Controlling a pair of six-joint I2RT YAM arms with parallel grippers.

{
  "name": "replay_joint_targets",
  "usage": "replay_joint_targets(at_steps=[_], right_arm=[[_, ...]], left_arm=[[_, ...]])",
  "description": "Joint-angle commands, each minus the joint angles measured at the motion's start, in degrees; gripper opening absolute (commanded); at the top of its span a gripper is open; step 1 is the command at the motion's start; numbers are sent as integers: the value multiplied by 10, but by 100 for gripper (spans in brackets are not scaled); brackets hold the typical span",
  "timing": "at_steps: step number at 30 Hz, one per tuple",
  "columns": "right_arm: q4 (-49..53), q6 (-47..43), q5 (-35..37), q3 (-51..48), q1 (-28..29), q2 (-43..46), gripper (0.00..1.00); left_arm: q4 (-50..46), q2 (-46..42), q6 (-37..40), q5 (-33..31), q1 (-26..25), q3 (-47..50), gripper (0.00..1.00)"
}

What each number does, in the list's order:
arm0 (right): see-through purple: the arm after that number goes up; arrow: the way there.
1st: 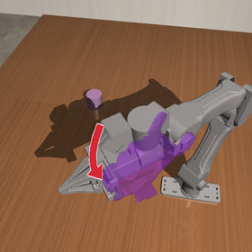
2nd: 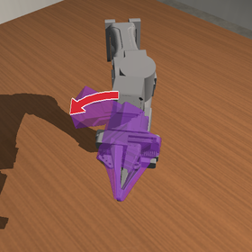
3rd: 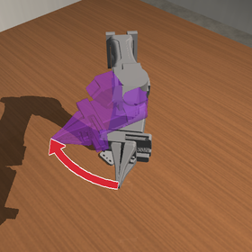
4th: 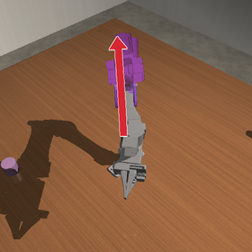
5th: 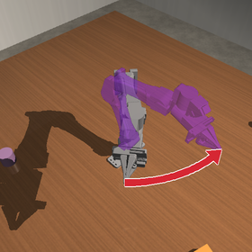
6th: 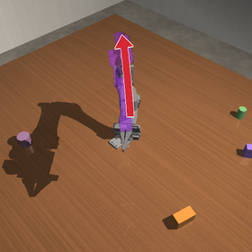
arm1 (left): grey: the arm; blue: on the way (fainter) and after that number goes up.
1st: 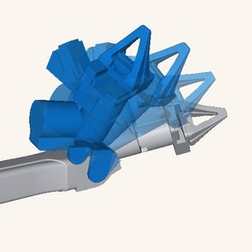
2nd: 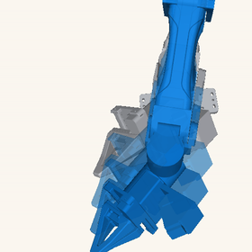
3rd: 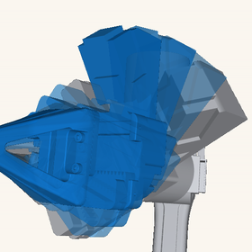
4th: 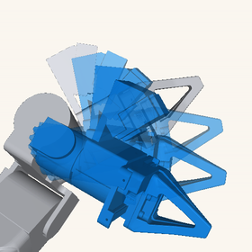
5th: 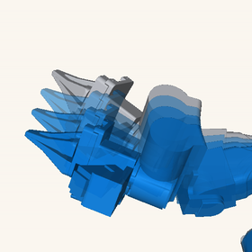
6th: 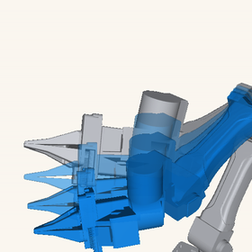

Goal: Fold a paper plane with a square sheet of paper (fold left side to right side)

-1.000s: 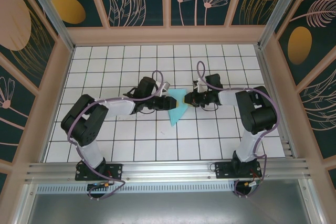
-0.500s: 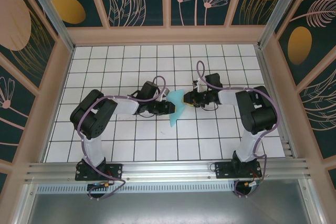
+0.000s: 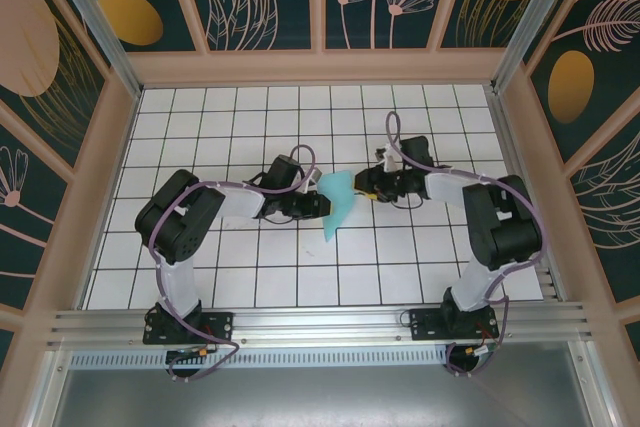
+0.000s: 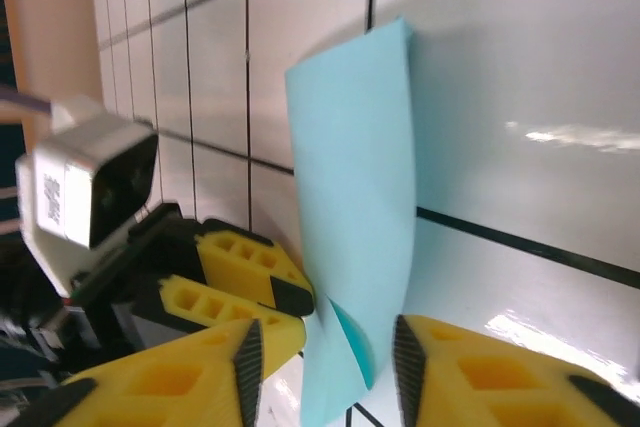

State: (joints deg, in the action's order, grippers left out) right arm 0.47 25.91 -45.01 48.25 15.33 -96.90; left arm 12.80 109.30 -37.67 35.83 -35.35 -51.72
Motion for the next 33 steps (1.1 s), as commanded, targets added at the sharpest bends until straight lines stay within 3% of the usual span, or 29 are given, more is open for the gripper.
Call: replay_joint_targets(at_steps=[1, 4, 7, 22, 29, 33], right_arm=[[30, -2, 14, -17, -14, 18, 33], [24, 6, 2, -26, -10, 5, 24], [9, 17, 0, -34, -2, -8, 21], [-49, 51, -37, -37, 26, -45, 21], [-74, 62, -55, -12, 61, -51, 29], [-84, 68, -50, -8, 69, -59, 38]], left_arm=[[7, 11, 6, -10, 4, 6, 25], [9, 9, 6, -11, 3, 7, 23], [10, 9, 5, -11, 3, 8, 21], [10, 10, 7, -15, 4, 13, 17], [10, 10, 8, -17, 5, 14, 16], [11, 13, 8, -17, 4, 13, 15]])
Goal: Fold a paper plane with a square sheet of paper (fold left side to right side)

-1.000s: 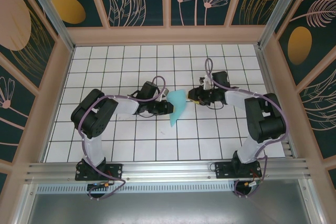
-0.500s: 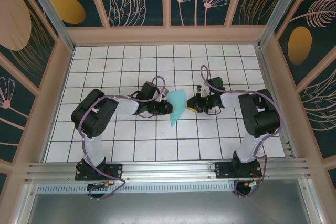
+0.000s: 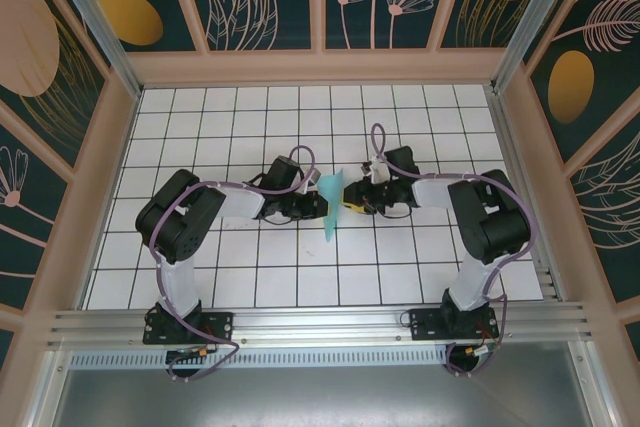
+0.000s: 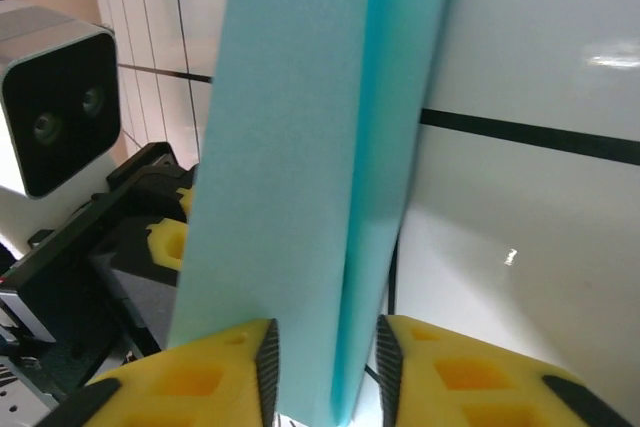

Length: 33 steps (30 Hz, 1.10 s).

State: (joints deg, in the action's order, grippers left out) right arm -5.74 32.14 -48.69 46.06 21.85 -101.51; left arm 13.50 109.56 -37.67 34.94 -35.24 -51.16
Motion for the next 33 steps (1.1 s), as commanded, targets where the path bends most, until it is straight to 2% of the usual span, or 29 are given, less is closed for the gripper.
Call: replay_joint_targets(at_steps=[1, 11, 16, 33], right_arm=[[-26, 8, -12, 14, 7, -15, 40], [-26, 15, 9, 31, 21, -45, 49], [16, 3, 42, 43, 23, -50, 53], [79, 2, 95, 70, 36, -89, 53]], left_arm=[[4, 10, 8, -8, 3, 8, 15], [8, 9, 8, -11, 3, 12, 10], [12, 13, 7, -10, 3, 14, 8], [18, -6, 5, -14, 5, 17, 7]])
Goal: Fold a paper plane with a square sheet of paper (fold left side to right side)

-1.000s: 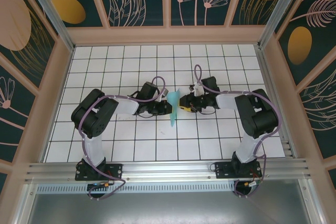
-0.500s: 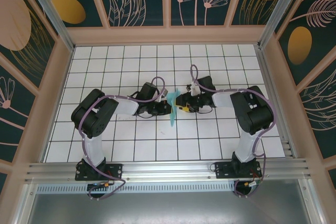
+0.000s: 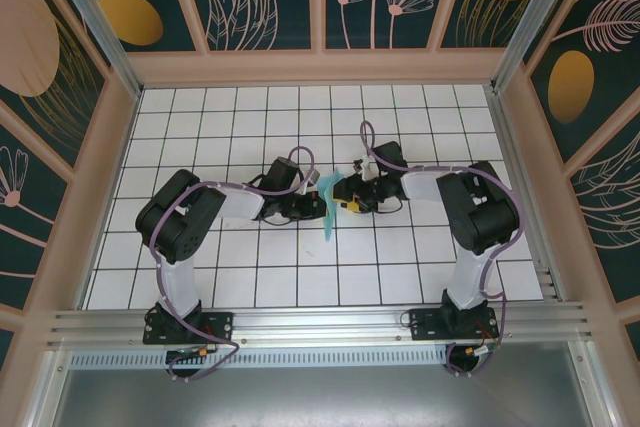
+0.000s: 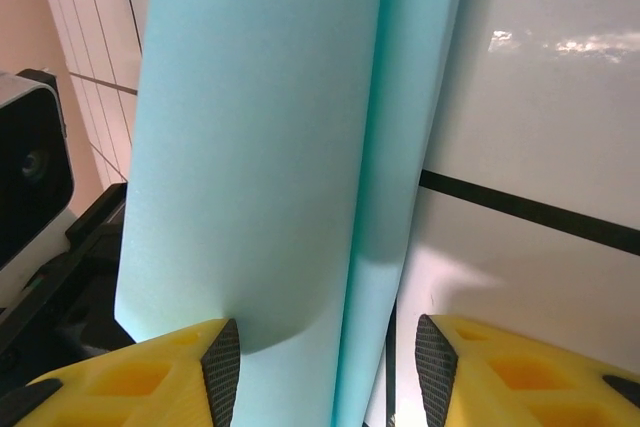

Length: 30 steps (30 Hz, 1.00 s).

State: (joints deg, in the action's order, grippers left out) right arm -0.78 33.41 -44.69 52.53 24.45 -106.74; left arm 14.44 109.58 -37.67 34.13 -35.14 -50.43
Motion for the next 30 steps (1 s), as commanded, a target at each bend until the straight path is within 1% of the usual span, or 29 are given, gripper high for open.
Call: replay_joint_targets(at_steps=[1, 6, 16, 18, 20, 22, 25, 27, 30], right_arm=[[32, -11, 57, 6, 10, -39, 53], [31, -6, 61, 5, 10, -44, 53], [37, -5, 65, 12, 10, -48, 53], [39, -5, 67, 12, 11, -48, 53], [38, -5, 66, 13, 10, -48, 52], [37, -4, 67, 12, 10, -49, 52], [36, -5, 67, 11, 10, -49, 52], [37, -5, 67, 11, 10, -50, 52], [36, -5, 67, 11, 11, -50, 52]], left_arm=[[10, -7, 4, -6, 6, 10, 7], [9, -25, 1, -6, 13, 17, 7], [7, -59, -3, -2, 19, 18, 15], [5, -69, -5, -2, 21, 20, 19], [4, -84, -10, -2, 29, 24, 27], [4, -104, -14, -5, 39, 31, 28], [3, -136, -18, -3, 53, 38, 33], [4, -140, -18, 8, 54, 34, 36], [12, -129, -19, 31, 55, 23, 37]])
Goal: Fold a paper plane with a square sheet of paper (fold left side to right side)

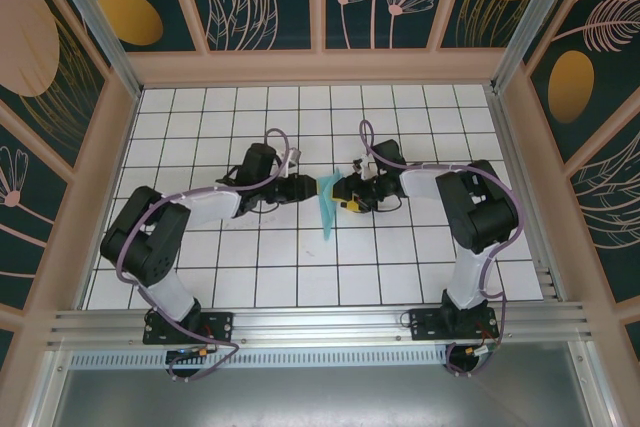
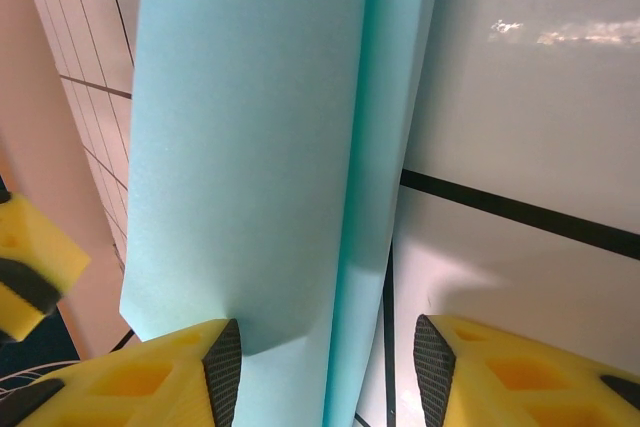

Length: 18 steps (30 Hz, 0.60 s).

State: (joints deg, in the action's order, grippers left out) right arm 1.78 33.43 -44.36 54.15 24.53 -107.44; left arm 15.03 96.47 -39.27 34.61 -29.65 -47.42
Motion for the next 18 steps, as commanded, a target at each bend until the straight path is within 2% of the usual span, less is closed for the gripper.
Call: replay_joint_targets(at_steps=[1, 13, 18], right_arm=[[10, -6, 63, -5, 10, -42, 52], [11, -6, 64, -4, 14, -43, 52], [15, -8, 65, -2, 14, -43, 52]], left_arm=[[6, 7, -2, 28, -1, -10, 38], [21, 82, -4, 68, -5, -51, 40], [26, 102, -6, 76, -14, -65, 37]])
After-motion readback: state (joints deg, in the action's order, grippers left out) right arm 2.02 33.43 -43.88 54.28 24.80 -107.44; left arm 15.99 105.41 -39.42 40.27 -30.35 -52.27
